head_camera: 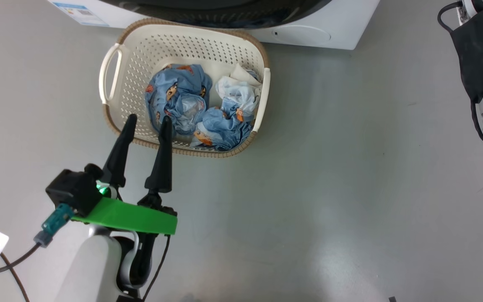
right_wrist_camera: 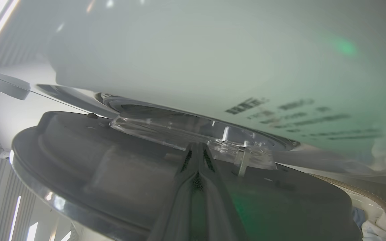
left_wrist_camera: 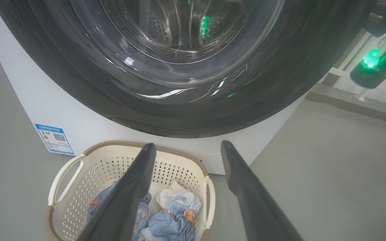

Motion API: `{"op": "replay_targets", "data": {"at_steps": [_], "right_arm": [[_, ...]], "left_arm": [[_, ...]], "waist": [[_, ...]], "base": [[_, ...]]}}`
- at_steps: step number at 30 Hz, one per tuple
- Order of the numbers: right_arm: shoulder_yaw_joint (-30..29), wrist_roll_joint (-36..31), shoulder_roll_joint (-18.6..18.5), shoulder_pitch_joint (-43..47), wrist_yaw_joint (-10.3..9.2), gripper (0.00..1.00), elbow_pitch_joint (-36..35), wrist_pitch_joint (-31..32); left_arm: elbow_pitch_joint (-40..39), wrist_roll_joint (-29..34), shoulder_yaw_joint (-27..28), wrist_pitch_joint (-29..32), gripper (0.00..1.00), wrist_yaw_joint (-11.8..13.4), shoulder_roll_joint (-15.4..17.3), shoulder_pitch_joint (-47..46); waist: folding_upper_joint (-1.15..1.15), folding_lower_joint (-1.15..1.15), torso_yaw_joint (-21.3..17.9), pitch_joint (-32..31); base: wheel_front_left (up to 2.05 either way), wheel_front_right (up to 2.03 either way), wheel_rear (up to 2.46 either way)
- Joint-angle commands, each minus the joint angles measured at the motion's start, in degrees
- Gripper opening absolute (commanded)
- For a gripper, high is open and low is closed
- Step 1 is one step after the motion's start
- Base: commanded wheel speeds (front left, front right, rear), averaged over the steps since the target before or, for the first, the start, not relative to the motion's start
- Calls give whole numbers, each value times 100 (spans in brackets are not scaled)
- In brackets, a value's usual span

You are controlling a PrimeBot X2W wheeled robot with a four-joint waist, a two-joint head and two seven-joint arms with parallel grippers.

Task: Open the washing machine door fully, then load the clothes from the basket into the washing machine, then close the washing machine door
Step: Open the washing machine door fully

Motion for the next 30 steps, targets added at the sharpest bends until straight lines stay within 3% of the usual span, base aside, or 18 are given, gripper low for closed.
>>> {"op": "replay_targets", "data": {"at_steps": [1,30], "right_arm": [[111,-55,239,-7,10,0,-210,97],[519,84,451,1656,10,0,-1028,720]], "left_arm": [[-139,-18,176,-36,100,-14,116,-52],[1,332,340,-36,100,-14,116,513]], "waist": [[0,0,-13,-23],[0,0,-242,-1053]], "base": [[0,0,0],[0,0,0]]}}
